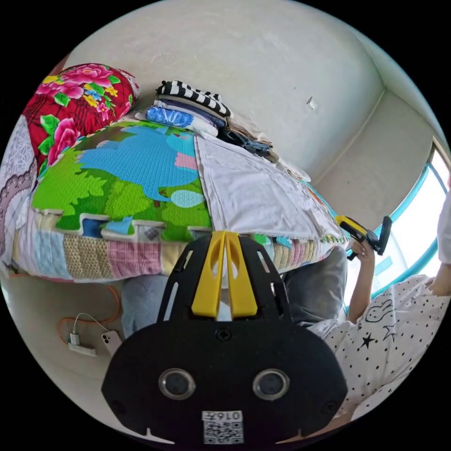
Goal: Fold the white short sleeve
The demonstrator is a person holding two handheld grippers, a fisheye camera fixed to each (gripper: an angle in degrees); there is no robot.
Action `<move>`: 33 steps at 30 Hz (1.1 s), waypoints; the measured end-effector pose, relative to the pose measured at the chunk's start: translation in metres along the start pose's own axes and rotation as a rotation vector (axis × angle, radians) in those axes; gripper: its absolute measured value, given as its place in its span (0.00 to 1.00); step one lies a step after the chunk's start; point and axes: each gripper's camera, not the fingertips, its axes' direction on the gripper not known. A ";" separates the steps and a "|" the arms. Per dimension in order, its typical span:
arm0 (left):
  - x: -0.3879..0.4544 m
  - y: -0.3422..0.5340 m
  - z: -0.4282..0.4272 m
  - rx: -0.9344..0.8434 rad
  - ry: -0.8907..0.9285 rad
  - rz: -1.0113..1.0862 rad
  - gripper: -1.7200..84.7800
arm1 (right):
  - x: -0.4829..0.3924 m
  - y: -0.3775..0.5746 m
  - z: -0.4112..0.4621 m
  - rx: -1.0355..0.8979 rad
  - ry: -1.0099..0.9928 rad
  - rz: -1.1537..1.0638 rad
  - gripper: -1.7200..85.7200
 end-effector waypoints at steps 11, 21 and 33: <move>0.023 -0.023 -0.085 0.137 0.030 -0.021 0.10 | -0.111 -0.207 0.053 0.026 -0.140 -0.198 0.08; 0.054 -0.045 -0.149 0.150 0.149 -0.001 0.02 | -0.161 -0.267 0.094 -0.074 -0.086 -0.216 0.08; 0.097 -0.004 -0.237 0.162 0.219 0.079 0.02 | -0.229 -0.538 0.224 0.030 -0.159 -0.434 0.09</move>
